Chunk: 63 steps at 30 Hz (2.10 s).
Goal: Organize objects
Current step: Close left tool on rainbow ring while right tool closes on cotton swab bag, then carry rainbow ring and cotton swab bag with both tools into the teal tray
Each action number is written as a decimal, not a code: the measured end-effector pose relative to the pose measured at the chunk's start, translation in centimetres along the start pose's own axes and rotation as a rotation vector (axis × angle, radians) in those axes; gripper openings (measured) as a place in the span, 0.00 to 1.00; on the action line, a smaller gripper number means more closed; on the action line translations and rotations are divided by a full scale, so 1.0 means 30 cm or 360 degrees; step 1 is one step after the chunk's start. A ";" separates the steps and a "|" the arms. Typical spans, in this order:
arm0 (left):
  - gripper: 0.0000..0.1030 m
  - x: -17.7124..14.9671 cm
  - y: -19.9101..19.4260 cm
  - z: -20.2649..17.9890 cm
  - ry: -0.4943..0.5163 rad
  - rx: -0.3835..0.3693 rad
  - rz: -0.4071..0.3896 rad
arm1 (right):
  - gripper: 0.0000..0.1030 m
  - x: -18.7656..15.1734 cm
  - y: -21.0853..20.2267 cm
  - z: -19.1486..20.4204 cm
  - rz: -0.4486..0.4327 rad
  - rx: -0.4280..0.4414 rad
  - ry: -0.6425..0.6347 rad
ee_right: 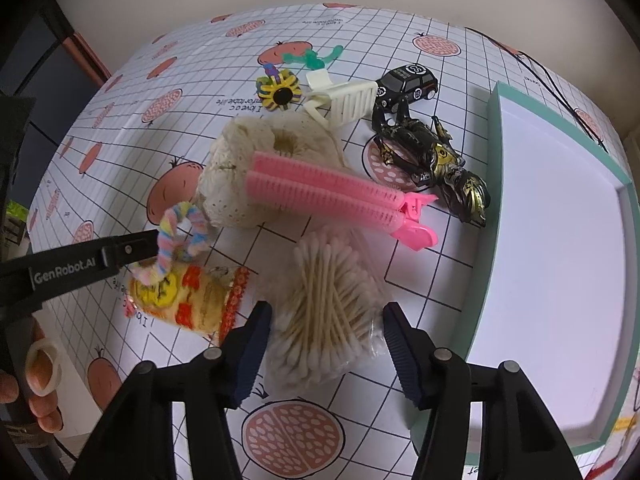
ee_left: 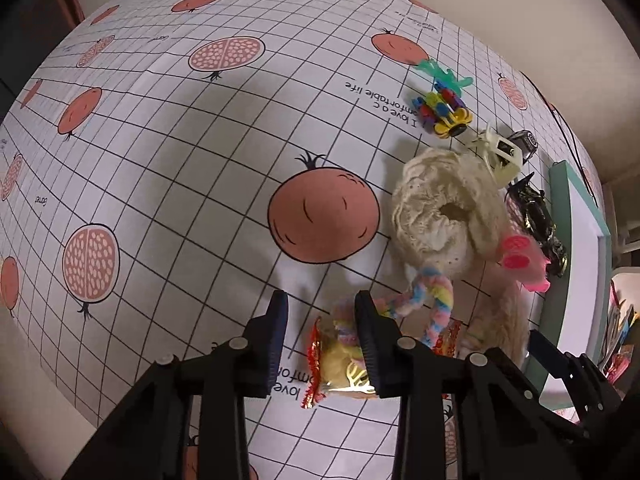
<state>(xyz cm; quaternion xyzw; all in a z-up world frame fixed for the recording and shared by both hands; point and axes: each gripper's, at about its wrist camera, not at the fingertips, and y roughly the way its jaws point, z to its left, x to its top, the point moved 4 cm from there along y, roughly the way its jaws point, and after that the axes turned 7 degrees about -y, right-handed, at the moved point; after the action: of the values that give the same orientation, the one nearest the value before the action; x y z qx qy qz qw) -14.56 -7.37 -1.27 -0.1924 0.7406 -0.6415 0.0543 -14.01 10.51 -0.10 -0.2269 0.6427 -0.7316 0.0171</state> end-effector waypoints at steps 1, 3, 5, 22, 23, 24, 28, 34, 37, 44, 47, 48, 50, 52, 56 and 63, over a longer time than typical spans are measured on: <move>0.34 0.000 0.000 0.001 0.0002 -0.0002 0.0003 | 0.58 0.000 0.000 0.000 0.0000 -0.0001 -0.0001; 0.20 0.000 0.001 0.000 0.0009 -0.0007 0.0007 | 0.58 -0.004 -0.002 -0.004 0.0002 0.0000 -0.0001; 0.13 0.001 0.000 0.001 0.0006 -0.0010 0.0006 | 0.58 -0.006 -0.004 -0.006 0.0004 0.0001 -0.0001; 0.07 0.044 -0.109 0.022 -0.0065 -0.0105 -0.0240 | 0.53 0.005 -0.090 -0.034 -0.0128 0.0102 0.0076; 0.07 0.047 -0.120 0.023 -0.0063 -0.0107 -0.0266 | 0.53 0.008 -0.099 -0.038 -0.0140 0.0113 0.0082; 0.07 0.058 -0.122 0.002 -0.0068 -0.0112 -0.0309 | 0.53 0.010 -0.106 -0.041 -0.0152 0.0127 0.0086; 0.07 0.088 -0.168 0.012 -0.0095 -0.0143 -0.0435 | 0.53 0.018 -0.142 -0.047 -0.0204 0.0194 0.0105; 0.07 0.097 -0.261 0.018 -0.0108 -0.0242 -0.0620 | 0.53 0.037 -0.220 -0.051 -0.0353 0.0250 0.0110; 0.07 0.096 -0.290 -0.002 -0.0086 -0.0297 -0.0673 | 0.53 0.046 -0.250 -0.071 -0.0421 0.0249 0.0132; 0.07 0.072 -0.318 -0.092 0.0005 -0.0368 -0.0733 | 0.53 0.048 -0.310 -0.179 -0.0569 0.0198 0.0265; 0.07 0.055 -0.318 -0.144 0.0047 -0.0406 -0.0728 | 0.53 0.042 -0.333 -0.250 -0.0616 0.0109 0.0333; 0.07 0.045 -0.317 -0.173 0.0068 -0.0419 -0.0721 | 0.53 0.035 -0.335 -0.276 -0.0627 0.0086 0.0359; 0.07 0.033 -0.315 -0.210 0.0104 -0.0427 -0.0715 | 0.53 0.015 -0.333 -0.344 -0.0641 0.0056 0.0434; 0.07 0.013 -0.314 -0.268 0.0174 -0.0434 -0.0717 | 0.53 -0.006 -0.327 -0.407 -0.0636 0.0009 0.0497; 0.07 -0.025 -0.306 -0.363 0.0280 -0.0448 -0.0708 | 0.53 -0.042 -0.313 -0.506 -0.0605 -0.0076 0.0579; 0.07 -0.104 -0.283 -0.536 0.0445 -0.0467 -0.0677 | 0.53 -0.124 -0.297 -0.653 -0.0557 -0.0205 0.0686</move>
<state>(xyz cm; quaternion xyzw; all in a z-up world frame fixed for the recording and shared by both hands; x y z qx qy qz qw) -15.13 7.82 9.19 -0.2588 0.7688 -0.5447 -0.2125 -15.23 31.50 5.81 -0.1742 0.6277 -0.7125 -0.2609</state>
